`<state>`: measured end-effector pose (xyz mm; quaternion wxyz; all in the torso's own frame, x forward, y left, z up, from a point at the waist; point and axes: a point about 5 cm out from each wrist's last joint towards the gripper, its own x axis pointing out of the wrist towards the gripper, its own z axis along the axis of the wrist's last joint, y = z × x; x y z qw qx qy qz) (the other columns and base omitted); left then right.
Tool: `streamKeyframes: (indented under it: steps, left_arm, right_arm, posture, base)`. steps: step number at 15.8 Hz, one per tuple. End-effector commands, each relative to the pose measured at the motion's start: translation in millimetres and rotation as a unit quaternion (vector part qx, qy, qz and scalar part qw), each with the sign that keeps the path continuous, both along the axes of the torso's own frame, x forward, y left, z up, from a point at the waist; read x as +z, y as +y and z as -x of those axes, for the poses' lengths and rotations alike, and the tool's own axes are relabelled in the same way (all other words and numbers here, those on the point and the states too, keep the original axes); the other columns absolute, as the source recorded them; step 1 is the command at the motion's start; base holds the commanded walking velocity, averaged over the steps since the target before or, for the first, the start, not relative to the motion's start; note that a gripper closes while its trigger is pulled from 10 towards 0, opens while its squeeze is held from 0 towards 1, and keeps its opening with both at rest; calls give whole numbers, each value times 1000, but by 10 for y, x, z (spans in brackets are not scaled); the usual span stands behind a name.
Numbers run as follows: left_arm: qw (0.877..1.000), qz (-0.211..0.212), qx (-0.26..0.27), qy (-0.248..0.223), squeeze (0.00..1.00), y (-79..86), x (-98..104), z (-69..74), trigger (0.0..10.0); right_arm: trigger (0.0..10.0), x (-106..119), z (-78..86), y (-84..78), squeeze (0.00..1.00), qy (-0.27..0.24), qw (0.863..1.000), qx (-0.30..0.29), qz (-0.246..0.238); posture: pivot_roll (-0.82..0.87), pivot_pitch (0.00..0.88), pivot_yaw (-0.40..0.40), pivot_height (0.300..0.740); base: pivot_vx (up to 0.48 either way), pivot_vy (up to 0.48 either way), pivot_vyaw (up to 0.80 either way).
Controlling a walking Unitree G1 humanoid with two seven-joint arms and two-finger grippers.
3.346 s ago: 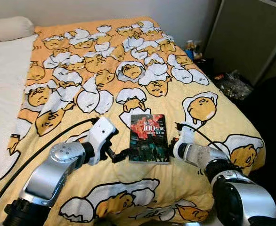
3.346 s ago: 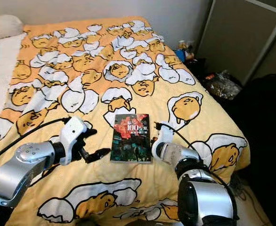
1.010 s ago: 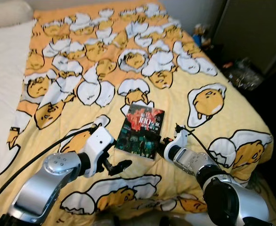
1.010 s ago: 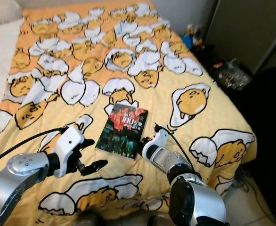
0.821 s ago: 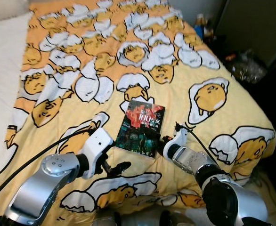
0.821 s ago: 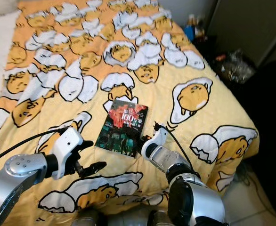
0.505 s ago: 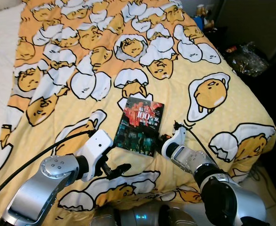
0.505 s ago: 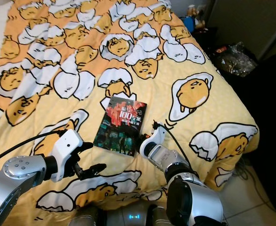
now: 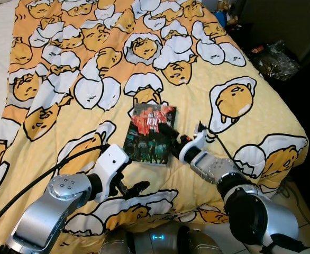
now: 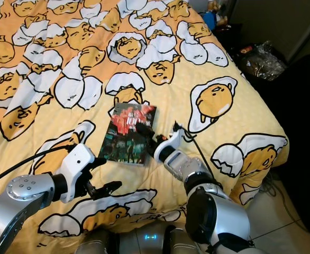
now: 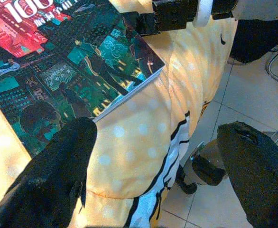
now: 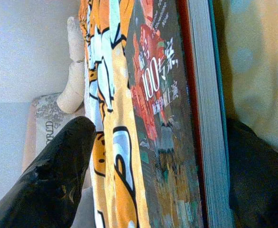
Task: Clean up the room
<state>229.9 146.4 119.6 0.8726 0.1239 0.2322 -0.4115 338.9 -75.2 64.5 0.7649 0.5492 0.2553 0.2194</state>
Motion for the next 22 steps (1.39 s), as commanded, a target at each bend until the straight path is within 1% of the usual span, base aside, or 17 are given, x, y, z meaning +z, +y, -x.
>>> streamKeyframes:
  steps: [1, 2, 3, 4, 5, 6, 7, 11, 15, 17, 19, 22]
  left_arm:
    - [1000, -4, -1, 1, 0, 8, -10, -4, 10000]
    - [1000, -3, 0, 0, 0, 9, -5, -10, 10000]
    - [1000, -4, -1, 0, 0, 11, -4, -9, 10000]
    - [1000, -5, -1, 1, 0, 16, -6, -4, 10000]
    - [1000, -6, -2, 1, 0, 17, -9, 1, 10000]
    - [1000, -6, -4, 2, 0, 14, -11, 7, 10000]
    - [1000, -5, -5, 2, 0, 9, -13, 12, 10000]
    - [1000, -6, -9, 2, 0, -3, -10, -8, 10000]
    - [1000, -1, -14, 3, 0, -47, -38, -17, 10000]
    - [1000, 2, -17, 2, 0, -74, -31, -30, 10000]
    - [1000, 1, -16, 0, 0, -66, -30, -55, 10000]
    - [1000, 0, -12, -2, 0, -53, -29, -43, 10000]
  right_arm:
    - [10000, 16, -4, 26, 0, -3, 1000, 1, -9]
    - [10000, 24, -9, 29, 0, -4, 1000, -1, -11]
    - [4863, 28, -11, 33, 0, -5, 1000, -1, -12]
    - [2353, 27, -6, 51, 0, -6, 1000, 3, -12]
    - [1216, 10, 9, 75, 0, -2, 1000, 10, -6]
    - [431, -13, 29, 101, 0, 3, 1000, 17, 2]
    - [0, -28, 40, 114, 0, 6, 1000, 20, 5]
    - [0, -86, 72, 122, 0, 19, 999, 26, 30]
    - [0, -149, 82, 54, 0, 36, 997, 14, 63]
    - [0, -144, 73, 35, 0, 36, 997, 10, 64]
    - [0, -139, 66, 29, 0, 37, 997, 8, 65]
    - [0, -149, 69, 24, 0, 38, 997, 5, 69]
  posture:
    - [120, 187, 38, 740]
    - [122, 185, 39, 740]
    - [122, 183, 41, 740]
    - [123, 181, 44, 740]
    - [123, 181, 47, 740]
    - [121, 178, 50, 740]
    - [120, 175, 51, 740]
    - [116, 170, 51, 740]
    - [91, 162, 55, 740]
    - [87, 159, 56, 740]
    - [91, 168, 54, 740]
    - [101, 159, 51, 740]
  base:
    - [0, 0, 0]
    - [0, 0, 0]
    - [0, 0, 0]
    - [0, 0, 0]
    - [0, 0, 0]
    - [0, 0, 0]
    - [0, 0, 0]
    - [0, 0, 0]
    - [0, 0, 0]
    - [0, 0, 0]
    - [0, 0, 0]
    - [0, 0, 0]
